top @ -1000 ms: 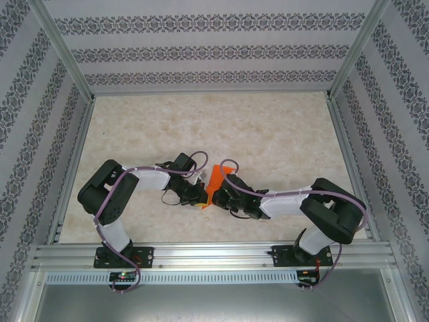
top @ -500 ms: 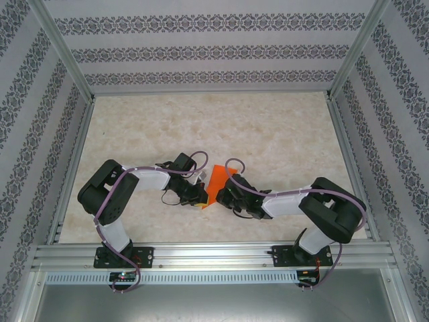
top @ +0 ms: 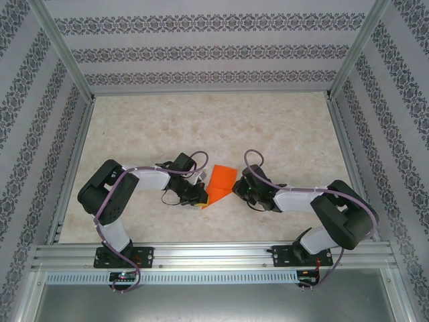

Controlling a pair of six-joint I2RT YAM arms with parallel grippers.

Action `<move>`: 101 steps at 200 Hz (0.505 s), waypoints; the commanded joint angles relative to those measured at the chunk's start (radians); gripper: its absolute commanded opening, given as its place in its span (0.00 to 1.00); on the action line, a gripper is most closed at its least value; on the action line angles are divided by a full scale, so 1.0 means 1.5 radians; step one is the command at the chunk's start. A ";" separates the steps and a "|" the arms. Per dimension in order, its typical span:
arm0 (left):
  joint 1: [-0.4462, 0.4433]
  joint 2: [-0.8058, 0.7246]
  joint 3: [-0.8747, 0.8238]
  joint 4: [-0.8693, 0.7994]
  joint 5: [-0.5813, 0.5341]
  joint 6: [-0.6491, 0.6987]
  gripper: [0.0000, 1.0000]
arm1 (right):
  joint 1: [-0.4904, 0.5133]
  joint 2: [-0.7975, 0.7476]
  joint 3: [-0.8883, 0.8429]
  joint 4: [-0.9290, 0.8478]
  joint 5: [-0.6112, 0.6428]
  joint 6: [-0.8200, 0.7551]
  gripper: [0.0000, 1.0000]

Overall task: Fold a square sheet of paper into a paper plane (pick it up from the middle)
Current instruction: Third fold the triangle at the center of the table.

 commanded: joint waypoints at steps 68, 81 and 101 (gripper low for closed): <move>-0.005 -0.064 0.053 -0.129 -0.053 0.008 0.13 | 0.028 -0.134 -0.001 -0.089 0.041 -0.051 0.29; -0.004 -0.078 0.077 -0.151 -0.062 0.017 0.15 | 0.036 -0.139 -0.002 -0.094 0.046 -0.048 0.32; 0.004 -0.085 0.105 -0.175 -0.071 0.033 0.16 | 0.053 -0.135 -0.006 -0.085 0.046 -0.039 0.37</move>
